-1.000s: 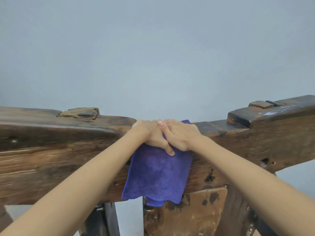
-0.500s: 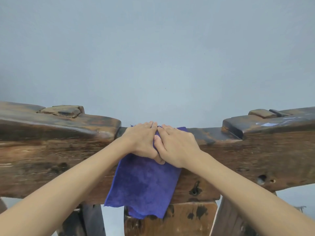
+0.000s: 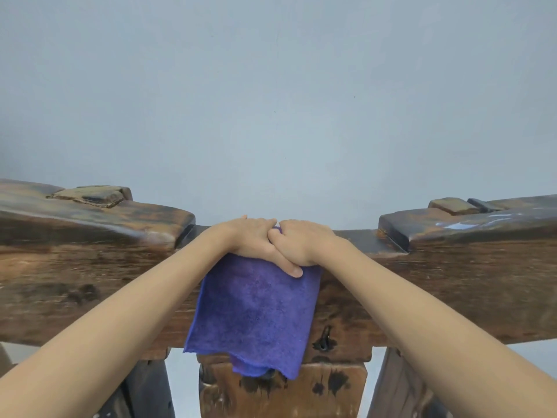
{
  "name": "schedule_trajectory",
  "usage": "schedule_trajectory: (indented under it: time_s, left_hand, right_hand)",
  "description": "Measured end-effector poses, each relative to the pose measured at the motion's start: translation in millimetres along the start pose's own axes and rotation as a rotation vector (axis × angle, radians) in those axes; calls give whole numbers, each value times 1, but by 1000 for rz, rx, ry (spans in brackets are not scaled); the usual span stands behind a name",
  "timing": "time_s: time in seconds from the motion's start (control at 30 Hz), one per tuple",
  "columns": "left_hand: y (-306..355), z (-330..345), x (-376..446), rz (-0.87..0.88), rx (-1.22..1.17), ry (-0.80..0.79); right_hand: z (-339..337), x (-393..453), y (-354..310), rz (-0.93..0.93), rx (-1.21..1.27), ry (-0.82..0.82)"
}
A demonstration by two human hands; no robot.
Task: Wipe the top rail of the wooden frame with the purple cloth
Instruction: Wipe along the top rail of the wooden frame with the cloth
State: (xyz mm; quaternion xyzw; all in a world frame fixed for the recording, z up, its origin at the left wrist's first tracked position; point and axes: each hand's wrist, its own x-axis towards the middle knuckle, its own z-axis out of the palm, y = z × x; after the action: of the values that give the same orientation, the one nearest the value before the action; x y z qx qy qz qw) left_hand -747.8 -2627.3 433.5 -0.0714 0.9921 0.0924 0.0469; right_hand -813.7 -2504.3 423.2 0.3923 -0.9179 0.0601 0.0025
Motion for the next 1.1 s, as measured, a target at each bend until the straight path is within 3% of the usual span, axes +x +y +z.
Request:
schedule_trajectory:
  time_s: [0.4, 0.6, 0.77, 0.97, 1.1]
  left_hand:
    - [49, 34, -32, 223, 349, 171]
    - [57, 29, -12, 239, 255, 136]
    - [67, 21, 24, 208, 92, 121]
    - [85, 9, 53, 123, -25, -64]
    - [87, 10, 54, 122, -65, -41]
  right_hand:
    - [20, -79, 46, -47, -146, 300]
    - [12, -71, 54, -26, -82, 242]
    - [3, -46, 71, 69, -16, 102]
    - [-13, -27, 88, 141, 46, 13]
    - [-17, -37, 85, 171, 46, -3]
